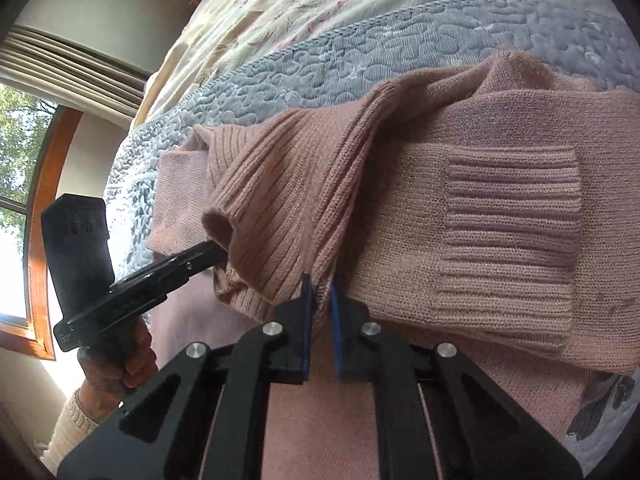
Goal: Fold small clothes
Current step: 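Fold the collar down onto the crossed sleeves and open both tools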
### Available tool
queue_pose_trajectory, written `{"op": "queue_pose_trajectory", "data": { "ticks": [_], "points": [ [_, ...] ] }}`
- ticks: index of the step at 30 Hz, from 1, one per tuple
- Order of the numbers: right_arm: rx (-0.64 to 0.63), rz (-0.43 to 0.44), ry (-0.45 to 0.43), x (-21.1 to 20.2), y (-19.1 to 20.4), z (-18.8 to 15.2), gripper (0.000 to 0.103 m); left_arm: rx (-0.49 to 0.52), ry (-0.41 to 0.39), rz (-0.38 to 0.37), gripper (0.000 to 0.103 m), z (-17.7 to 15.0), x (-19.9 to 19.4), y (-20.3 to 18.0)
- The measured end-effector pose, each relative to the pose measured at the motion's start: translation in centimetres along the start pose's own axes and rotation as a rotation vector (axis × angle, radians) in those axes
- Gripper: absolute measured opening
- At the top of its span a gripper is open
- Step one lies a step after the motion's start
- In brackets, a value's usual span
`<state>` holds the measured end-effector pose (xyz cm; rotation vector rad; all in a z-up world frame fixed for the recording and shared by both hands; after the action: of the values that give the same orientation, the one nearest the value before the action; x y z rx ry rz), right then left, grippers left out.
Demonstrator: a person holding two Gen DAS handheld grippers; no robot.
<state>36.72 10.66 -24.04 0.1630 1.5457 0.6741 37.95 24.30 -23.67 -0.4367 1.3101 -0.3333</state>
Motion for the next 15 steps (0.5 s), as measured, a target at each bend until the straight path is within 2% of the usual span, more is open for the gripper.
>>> {"op": "queue_pose_trajectory", "data": {
  "ticks": [1,4,6,7,8,9,11,12,15],
  "points": [
    [-0.006,-0.034,0.013,0.9,-0.3,-0.2,0.007,0.007,0.008,0.009,0.011,-0.3,0.5,0.3],
    [0.002,-0.038,0.004,1.6,-0.6,-0.5,0.008,0.002,0.004,-0.002,0.012,-0.8,0.2,0.4],
    [-0.014,-0.045,-0.019,0.7,-0.2,-0.9,0.015,0.013,0.009,0.029,0.019,-1.3,-0.6,0.2],
    [-0.026,-0.064,-0.033,-0.1,0.1,-1.2,0.016,0.025,0.006,0.068,0.026,-1.8,-1.3,0.2],
    [-0.043,-0.087,-0.053,-1.0,0.3,-1.7,0.019,0.042,-0.001,0.104,0.036,-2.4,-2.1,0.0],
    [-0.061,-0.107,-0.075,-2.1,0.7,-2.5,0.024,0.065,-0.011,0.131,0.042,-3.2,-3.2,-0.2],
    [-0.082,-0.14,-0.115,-4.2,1.3,-4.5,0.03,0.099,-0.025,0.195,0.065,-5.2,-5.3,-0.4],
    [-0.089,-0.15,-0.13,-5.2,1.6,-6.0,0.036,0.112,-0.036,0.216,0.067,-6.4,-6.4,-0.4],
    [-0.09,-0.211,-0.153,-7.6,1.6,-11.5,0.043,0.128,-0.02,0.322,0.072,-11.4,-9.3,0.7]
  ]
}}
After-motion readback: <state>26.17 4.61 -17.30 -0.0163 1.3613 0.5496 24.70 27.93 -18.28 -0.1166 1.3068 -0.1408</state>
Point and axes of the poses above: each gripper's, at about its wrist camera, not at the fingertips, and x roughly the way its jaws point, y to its left, z to its top, the point moved 8 cm from there along x, roughly the way its jaws point, and after that the axes turned 9 degrees about y, right-handed, at the moved point
